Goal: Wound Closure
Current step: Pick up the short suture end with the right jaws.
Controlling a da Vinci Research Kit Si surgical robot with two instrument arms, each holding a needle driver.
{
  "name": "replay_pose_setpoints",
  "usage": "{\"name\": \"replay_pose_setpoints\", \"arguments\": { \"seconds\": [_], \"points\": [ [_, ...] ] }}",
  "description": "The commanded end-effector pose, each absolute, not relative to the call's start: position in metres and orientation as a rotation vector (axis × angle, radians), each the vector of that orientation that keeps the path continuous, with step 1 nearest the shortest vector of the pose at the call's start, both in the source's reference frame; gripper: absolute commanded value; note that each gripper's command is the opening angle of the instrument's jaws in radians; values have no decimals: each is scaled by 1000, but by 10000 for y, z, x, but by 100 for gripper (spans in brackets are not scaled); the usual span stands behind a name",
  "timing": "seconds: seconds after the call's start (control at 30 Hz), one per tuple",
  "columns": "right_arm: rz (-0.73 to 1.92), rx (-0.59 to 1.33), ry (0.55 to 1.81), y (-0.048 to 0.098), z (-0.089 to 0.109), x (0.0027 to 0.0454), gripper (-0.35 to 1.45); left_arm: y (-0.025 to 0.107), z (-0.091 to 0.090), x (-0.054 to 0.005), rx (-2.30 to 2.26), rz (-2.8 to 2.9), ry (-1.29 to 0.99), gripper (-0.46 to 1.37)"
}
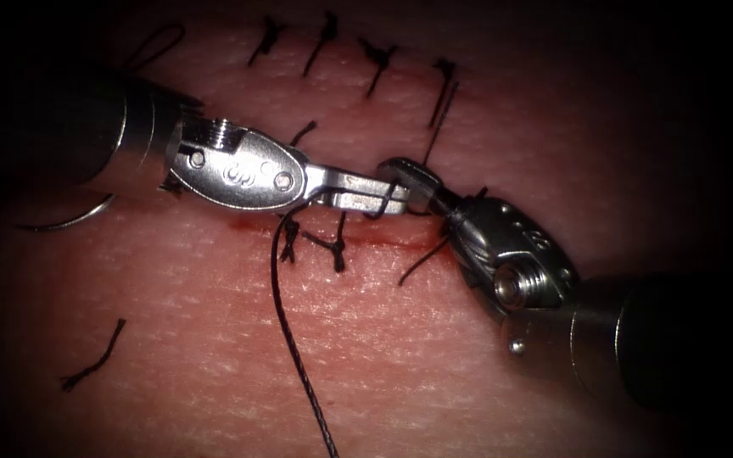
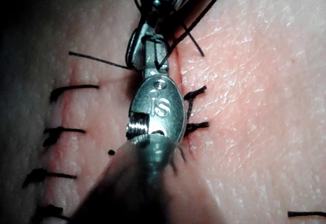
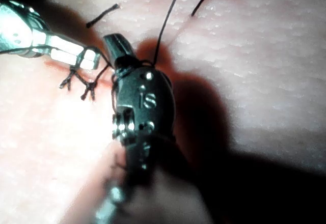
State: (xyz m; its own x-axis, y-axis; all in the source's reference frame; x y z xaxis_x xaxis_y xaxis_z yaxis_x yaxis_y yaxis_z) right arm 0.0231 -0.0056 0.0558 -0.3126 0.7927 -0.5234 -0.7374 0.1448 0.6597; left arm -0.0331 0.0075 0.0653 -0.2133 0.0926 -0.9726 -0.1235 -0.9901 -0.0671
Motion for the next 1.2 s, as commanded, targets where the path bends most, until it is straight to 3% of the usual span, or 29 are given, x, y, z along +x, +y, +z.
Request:
{"name": "replay_pose_setpoints", "arguments": {
  "seconds": [0.03, 0.67, 0.77, 0.87, 0.93, 1.1, 1.2],
  "points": [
    [1526, 64, 1114, -56, 558, 230, -35, 75, 652, -331, -1877, 2345, 35, -35],
    [1537, 44, 1107, -59, 556, 231, -35, 60, 644, -330, -1877, 2347, 40, -35],
    [1548, 25, 1099, -59, 556, 230, -12, 49, 645, -328, -1868, 2334, 29, -35],
    [1567, -2, 1088, -60, 555, 230, 22, 37, 647, -325, -1860, 2326, 26, -35],
    [1590, -26, 1079, -60, 555, 230, 56, 36, 647, -324, -1861, 2327, 27, -35],
    [1619, -80, 1053, -61, 555, 227, 96, 42, 644, -324, -1860, 2324, 19, -35],
    [1637, -108, 1042, -62, 556, 226, 108, 42, 644, -327, -1858, 2324, 21, -35]
  ]
}}
